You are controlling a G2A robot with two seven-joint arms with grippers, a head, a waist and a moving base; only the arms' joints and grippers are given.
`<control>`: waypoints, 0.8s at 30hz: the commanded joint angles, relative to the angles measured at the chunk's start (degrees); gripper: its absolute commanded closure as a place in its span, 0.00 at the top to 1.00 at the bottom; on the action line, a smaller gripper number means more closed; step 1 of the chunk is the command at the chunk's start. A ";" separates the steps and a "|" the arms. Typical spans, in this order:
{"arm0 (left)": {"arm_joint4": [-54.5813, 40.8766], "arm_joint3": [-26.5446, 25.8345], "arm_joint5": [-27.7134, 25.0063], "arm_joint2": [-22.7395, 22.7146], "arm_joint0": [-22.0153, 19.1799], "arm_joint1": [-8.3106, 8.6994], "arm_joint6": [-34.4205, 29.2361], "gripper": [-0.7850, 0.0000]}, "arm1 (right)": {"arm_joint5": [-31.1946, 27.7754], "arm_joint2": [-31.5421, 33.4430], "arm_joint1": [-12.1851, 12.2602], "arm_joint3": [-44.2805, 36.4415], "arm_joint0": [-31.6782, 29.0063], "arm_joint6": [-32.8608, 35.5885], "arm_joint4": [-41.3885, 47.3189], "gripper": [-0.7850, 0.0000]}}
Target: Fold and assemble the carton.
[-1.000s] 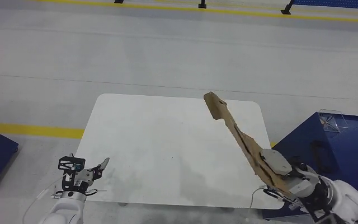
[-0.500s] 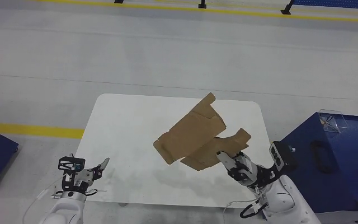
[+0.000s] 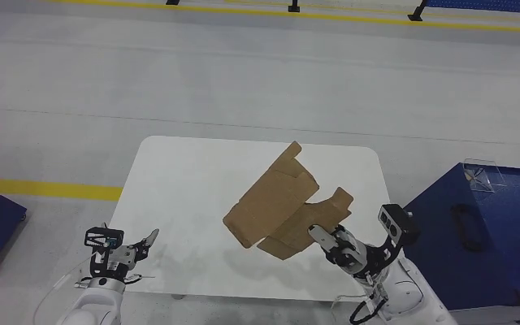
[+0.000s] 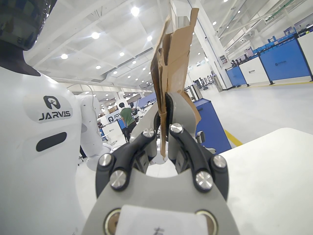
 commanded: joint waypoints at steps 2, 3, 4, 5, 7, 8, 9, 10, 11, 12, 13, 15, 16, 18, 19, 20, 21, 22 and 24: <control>0.00 0.00 0.00 0.00 0.00 0.00 0.00 1.00 | 0.52 -5.87 0.54 -2.32 0.43 5.42 24.45 0.00; 0.00 0.00 0.00 0.00 0.00 0.00 0.00 1.00 | 1.17 -8.39 0.85 -4.23 0.85 9.07 33.85 0.00; 0.00 0.00 0.00 0.00 0.00 0.00 0.00 1.00 | 2.76 -10.52 1.20 -6.34 1.46 13.42 44.29 0.00; 0.00 0.00 0.00 0.00 0.00 0.00 0.00 1.00 | 5.21 -11.75 1.52 -8.01 2.16 18.25 54.95 0.00; 0.00 0.00 0.00 0.00 0.00 0.00 0.00 1.00 | 12.90 -12.40 1.92 -9.95 2.91 29.65 76.39 0.00; 0.00 0.00 0.00 0.00 0.00 0.00 0.00 1.00 | 17.52 -11.75 1.99 -9.50 2.82 35.32 86.05 0.00; 0.00 0.00 0.00 0.00 0.00 0.00 0.00 1.00 | 23.00 -11.15 1.95 -8.87 2.43 40.45 95.16 0.00; 0.00 0.00 0.00 0.00 0.00 0.00 0.00 1.00 | 28.82 -10.52 1.87 -7.94 2.01 44.94 103.03 0.00; 0.00 0.00 0.00 0.00 0.00 0.00 0.00 1.00 | 34.27 -9.92 1.79 -6.45 1.62 48.06 108.91 0.00; 0.00 0.00 0.00 0.00 0.00 0.00 0.00 1.00 | 39.43 -9.72 1.71 -5.08 1.36 49.80 113.08 0.00; 0.00 0.00 0.00 0.00 0.00 0.00 0.00 1.00 | 44.71 -10.12 1.57 -4.25 1.09 50.34 117.21 0.00; 0.00 0.00 0.00 0.00 0.00 0.00 0.00 1.00 | 54.23 -11.28 1.20 -2.96 0.89 49.67 124.95 0.00; 0.00 0.00 0.00 0.00 0.00 0.00 0.00 1.00 | 58.17 -12.02 1.00 -2.32 0.89 48.68 128.03 0.00; 0.00 0.00 0.00 0.00 0.00 0.00 0.00 1.00 | 66.36 -13.96 0.55 -1.17 0.93 45.21 135.35 0.00; 0.00 0.00 0.00 0.00 0.00 0.00 0.00 1.00 | 68.95 -14.67 0.26 -0.37 1.04 43.42 139.51 0.00; 0.00 0.00 0.00 0.00 0.00 0.00 0.00 1.00 | 71.84 -15.83 -0.02 0.25 1.12 40.68 143.48 0.00; 0.00 0.00 0.00 0.00 0.00 0.00 0.00 1.00 | 73.83 -16.65 -0.30 1.03 1.38 38.01 147.28 0.00; 0.00 0.00 0.00 0.00 0.00 0.00 0.00 1.00 | 74.73 -17.18 -0.60 1.86 1.81 35.96 150.36 0.00; 0.00 0.00 0.00 0.00 0.00 0.00 0.00 1.00 | 75.41 -18.11 -1.23 2.86 2.72 34.07 153.18 0.00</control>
